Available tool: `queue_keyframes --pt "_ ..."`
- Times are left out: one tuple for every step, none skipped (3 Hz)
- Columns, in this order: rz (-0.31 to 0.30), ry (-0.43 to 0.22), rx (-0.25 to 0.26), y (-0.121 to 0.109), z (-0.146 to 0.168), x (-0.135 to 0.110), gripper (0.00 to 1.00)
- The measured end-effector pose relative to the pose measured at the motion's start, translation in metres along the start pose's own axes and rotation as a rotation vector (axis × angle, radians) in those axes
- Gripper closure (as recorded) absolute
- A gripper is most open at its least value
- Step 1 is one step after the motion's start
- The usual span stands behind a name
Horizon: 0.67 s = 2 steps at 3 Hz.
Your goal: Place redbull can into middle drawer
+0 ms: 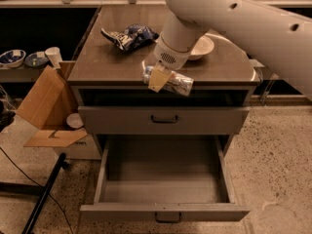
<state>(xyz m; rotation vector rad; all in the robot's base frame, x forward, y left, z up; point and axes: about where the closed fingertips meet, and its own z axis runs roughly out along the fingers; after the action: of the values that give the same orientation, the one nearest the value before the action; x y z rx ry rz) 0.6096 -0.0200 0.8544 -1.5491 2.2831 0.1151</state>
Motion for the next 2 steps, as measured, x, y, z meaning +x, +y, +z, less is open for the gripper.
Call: queue_keyframes --pt "0.049 -0.024 -0.003 0.027 0.013 0.017 1.0" --pt "0.075 -0.063 0.002 0.053 0.036 0.034 1.0"
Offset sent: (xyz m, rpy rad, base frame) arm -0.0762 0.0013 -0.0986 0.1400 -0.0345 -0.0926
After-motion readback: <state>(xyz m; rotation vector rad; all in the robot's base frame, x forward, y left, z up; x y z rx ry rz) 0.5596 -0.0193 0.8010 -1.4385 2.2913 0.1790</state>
